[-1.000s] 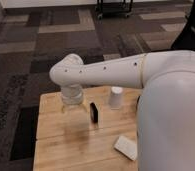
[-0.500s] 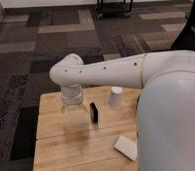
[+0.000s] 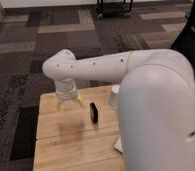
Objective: Move the arm in a circular motion
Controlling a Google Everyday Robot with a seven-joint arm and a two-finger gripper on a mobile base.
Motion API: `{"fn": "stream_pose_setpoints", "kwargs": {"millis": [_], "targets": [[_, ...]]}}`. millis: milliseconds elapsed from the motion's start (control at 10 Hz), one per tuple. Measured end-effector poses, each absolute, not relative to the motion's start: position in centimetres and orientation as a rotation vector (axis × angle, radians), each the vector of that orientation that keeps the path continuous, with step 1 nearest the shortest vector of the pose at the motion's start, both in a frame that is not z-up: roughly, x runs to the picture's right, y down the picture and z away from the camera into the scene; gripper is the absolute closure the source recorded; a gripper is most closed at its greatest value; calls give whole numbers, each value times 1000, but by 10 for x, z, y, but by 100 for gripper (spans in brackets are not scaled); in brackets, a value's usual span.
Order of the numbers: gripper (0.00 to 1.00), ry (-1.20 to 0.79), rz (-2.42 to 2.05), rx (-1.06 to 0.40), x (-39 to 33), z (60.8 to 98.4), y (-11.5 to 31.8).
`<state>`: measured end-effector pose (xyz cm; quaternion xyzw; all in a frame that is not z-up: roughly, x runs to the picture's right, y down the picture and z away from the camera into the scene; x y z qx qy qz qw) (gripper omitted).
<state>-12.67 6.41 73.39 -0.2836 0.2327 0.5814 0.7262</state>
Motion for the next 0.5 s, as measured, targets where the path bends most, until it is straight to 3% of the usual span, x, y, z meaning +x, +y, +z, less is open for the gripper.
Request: {"fn": "stream_pose_setpoints", "kwargs": {"millis": [500], "targets": [[35,531,1353,-631,-54,774,10]]}}
